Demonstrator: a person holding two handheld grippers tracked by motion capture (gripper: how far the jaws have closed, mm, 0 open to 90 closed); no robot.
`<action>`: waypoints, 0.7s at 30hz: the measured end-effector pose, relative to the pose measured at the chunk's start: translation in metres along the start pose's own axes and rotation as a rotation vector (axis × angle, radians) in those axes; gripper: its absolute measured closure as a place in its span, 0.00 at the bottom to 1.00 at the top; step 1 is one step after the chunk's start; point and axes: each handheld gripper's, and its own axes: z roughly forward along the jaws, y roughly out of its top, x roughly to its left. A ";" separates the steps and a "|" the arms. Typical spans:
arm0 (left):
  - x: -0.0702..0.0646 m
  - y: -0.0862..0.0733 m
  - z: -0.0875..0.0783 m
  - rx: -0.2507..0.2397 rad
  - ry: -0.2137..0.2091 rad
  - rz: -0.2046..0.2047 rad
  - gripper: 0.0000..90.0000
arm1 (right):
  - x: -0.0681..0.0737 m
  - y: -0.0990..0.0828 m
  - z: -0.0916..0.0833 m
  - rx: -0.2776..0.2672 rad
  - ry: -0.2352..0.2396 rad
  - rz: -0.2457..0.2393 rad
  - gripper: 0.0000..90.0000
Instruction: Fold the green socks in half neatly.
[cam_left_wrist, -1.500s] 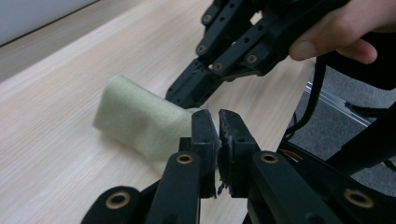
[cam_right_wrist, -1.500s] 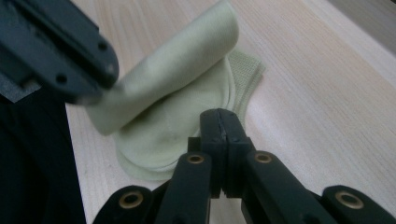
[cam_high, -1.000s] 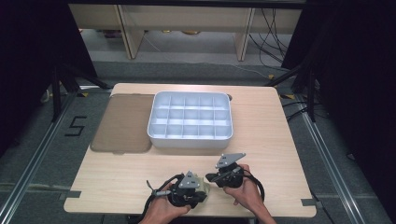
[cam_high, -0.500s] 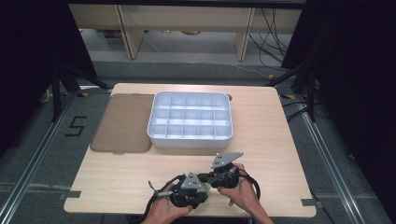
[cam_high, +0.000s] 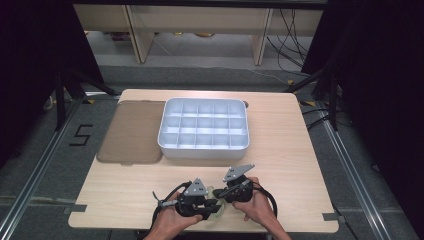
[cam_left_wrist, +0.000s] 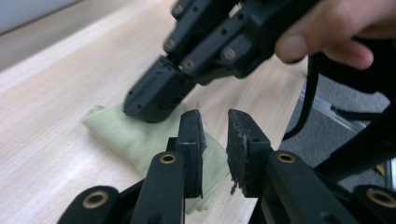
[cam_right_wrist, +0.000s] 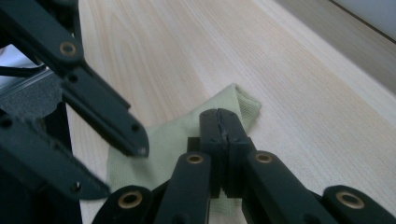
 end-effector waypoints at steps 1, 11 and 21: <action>0.000 0.000 0.000 0.000 0.000 0.000 0.85 | 0.000 0.000 0.000 0.000 0.000 0.000 1.00; -0.006 -0.011 0.020 0.090 -0.014 0.053 0.92 | 0.000 0.000 0.000 0.002 0.006 -0.012 1.00; 0.002 -0.018 0.009 0.086 0.020 0.033 0.93 | 0.002 -0.003 -0.004 0.012 -0.008 0.006 1.00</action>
